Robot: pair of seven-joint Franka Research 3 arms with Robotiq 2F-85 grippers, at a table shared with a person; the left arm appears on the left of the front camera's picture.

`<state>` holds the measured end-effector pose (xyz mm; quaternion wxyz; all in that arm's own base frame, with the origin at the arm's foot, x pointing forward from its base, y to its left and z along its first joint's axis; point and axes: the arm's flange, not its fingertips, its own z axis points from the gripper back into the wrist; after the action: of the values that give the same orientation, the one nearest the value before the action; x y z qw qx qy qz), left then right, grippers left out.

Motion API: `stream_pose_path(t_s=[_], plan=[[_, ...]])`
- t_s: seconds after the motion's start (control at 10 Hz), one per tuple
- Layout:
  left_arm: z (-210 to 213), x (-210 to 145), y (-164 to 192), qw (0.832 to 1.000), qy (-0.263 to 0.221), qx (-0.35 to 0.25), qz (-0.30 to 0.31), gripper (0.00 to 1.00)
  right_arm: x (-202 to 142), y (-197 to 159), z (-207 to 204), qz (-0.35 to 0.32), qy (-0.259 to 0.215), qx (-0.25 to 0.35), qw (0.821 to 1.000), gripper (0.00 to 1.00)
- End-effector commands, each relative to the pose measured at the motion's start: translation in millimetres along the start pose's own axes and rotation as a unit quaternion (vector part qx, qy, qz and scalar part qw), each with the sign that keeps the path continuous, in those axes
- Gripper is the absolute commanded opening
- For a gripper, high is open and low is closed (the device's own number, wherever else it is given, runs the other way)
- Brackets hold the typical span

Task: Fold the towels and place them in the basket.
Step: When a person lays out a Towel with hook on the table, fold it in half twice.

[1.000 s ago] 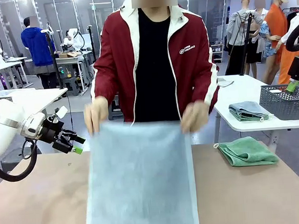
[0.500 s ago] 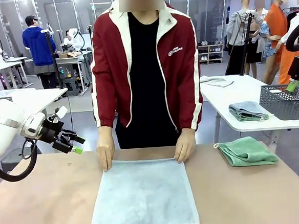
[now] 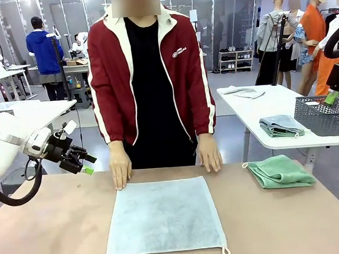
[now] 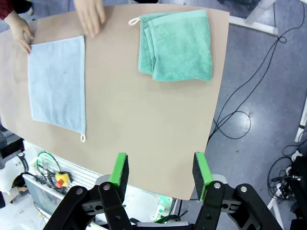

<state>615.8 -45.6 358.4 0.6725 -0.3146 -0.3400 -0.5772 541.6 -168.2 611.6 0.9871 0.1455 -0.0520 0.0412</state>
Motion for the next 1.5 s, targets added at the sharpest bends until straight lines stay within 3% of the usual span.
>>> stream_pose_path(t_s=[0.0,0.4,0.6,0.9,1.1,1.4], plan=[[0.7,1.6,-0.8,1.0,-0.002,0.0,0.0,1.0,-1.4,1.8,-0.6,0.0,0.001,0.0,1.0,0.68],[0.7,1.6,-0.8,1.0,-0.002,0.0,0.0,1.0,0.0,0.0,0.0,0.0,0.0,0.0,1.0,0.68],[13.8,13.7,-3.4,0.999,0.011,0.026,-0.016,1.0,-4.5,18.2,14.0,0.076,-0.056,-0.005,0.996,0.68],[44.7,57.5,-21.4,0.995,0.037,0.062,-0.065,1.0,-15.5,74.9,32.0,0.211,-0.09,-0.031,0.973,0.68],[66.0,95.7,-48.2,0.987,0.086,0.087,-0.106,1.0,-40.4,136.4,34.7,0.334,-0.11,-0.051,0.935,0.68],[81.8,144.2,-90.4,0.971,0.165,0.102,-0.137,1.0,-93.5,237.5,4.4,0.521,-0.13,-0.05,0.842,0.68]])
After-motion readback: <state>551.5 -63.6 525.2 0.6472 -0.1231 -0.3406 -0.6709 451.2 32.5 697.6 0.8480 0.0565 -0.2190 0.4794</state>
